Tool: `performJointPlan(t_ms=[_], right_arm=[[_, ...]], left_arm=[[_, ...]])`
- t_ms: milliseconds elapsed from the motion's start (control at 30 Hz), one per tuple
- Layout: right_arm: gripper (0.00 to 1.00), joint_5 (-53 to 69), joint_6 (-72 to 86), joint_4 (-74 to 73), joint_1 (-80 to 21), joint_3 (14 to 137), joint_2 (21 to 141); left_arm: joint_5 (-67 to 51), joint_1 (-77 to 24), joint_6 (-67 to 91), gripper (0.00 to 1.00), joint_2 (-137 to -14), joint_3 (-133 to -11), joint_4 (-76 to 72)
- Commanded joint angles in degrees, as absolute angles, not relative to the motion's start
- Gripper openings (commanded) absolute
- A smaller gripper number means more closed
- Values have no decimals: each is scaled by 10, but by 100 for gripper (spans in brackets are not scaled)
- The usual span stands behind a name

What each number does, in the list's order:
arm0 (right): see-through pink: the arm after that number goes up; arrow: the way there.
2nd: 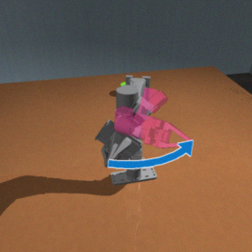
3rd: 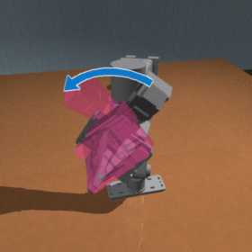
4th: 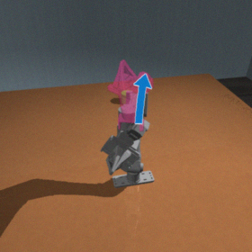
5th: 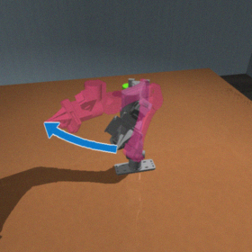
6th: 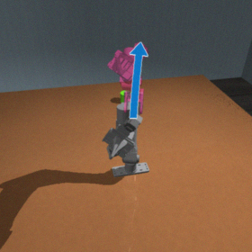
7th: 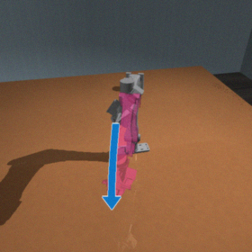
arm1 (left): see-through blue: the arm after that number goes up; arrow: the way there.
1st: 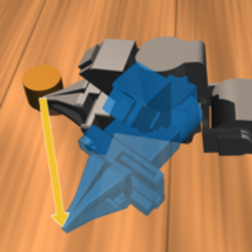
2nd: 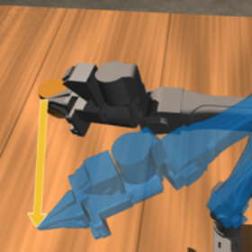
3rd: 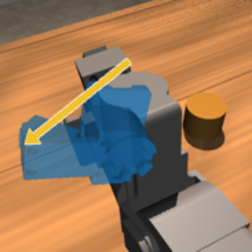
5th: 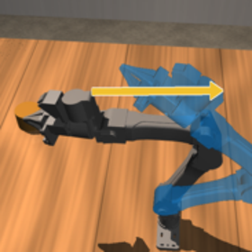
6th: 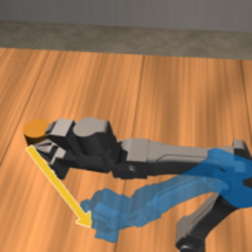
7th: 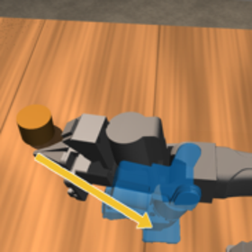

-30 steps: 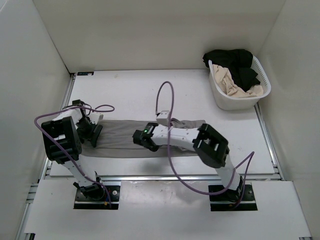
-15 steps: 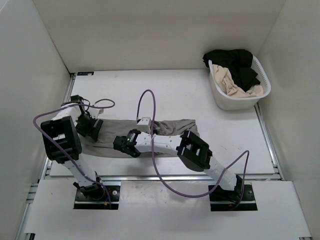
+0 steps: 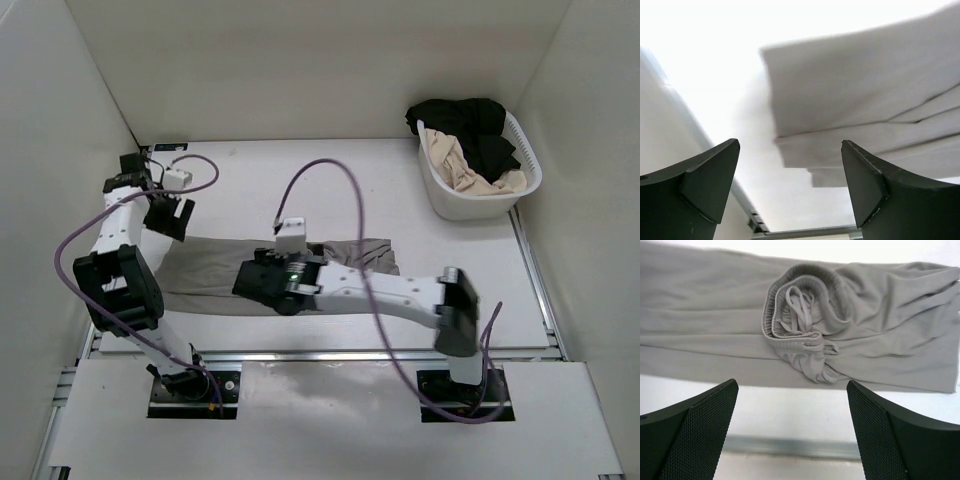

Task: Fold and stack the trousers
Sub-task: Fold the trousers

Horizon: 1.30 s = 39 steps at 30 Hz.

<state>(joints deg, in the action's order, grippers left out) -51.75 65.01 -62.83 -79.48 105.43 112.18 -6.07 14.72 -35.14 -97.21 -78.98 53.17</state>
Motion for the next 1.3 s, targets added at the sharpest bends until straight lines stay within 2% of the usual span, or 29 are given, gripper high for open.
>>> performJointPlan(t_ms=[0, 100, 167, 233, 267, 300, 333, 400, 467, 600, 800, 833, 933, 967, 1133, 1200, 1233, 1267], right_arm=[[94, -500, 595, -613, -791, 998, 1007], [92, -507, 655, -676, -759, 944, 920], [88, -501, 708, -695, -709, 844, 843], [89, -476, 717, -672, -632, 759, 791], [89, -455, 698, -648, -601, 715, 744], [89, -430, 671, -576, -568, 629, 724], [89, -405, 645, -542, -509, 595, 709], [81, -335, 589, -489, -449, 551, 700], [76, -295, 571, -474, -368, 520, 708], [77, -244, 524, -396, -311, 497, 721], [77, -207, 517, -380, -227, 452, 718], [77, -202, 517, -380, -222, 446, 710], [77, -197, 512, -380, -221, 432, 693], [77, -197, 512, -385, -221, 427, 693], [77, -197, 530, -391, -221, 402, 675], [77, -197, 538, -396, -221, 396, 661], [77, -197, 538, -396, -221, 389, 661], [77, -197, 538, -396, -221, 389, 654]], left_arm=[[-88, 139, -336, 94, -919, -856, 576], [-139, 91, -351, 89, -913, -944, 644], [-150, -12, -350, 84, -913, -983, 684], [-142, -95, -338, 82, -939, -990, 701], [-152, -171, -327, 82, -953, -997, 709], [-152, -209, -320, 89, -985, -1003, 709], [-159, -243, -311, 93, -1002, -1008, 709], [-165, -328, -295, 98, -1054, -1039, 700], [-171, -364, -279, 100, -1091, -1068, 678], [-166, -418, -255, 100, -1171, -1129, 660], [-75, -436, -226, 99, -1207, -1079, 602], [-63, -436, -219, 92, -1207, -1066, 595], [-61, -441, -219, 85, -1173, -1032, 595], [-62, -441, -219, 79, -1152, -1019, 589], [-56, -461, -214, 72, -1132, -932, 570], [-56, -468, -207, 63, -1132, -925, 570], [-56, -468, -207, 52, -1132, -925, 570], [-51, -468, -201, 48, -1132, -925, 564]])
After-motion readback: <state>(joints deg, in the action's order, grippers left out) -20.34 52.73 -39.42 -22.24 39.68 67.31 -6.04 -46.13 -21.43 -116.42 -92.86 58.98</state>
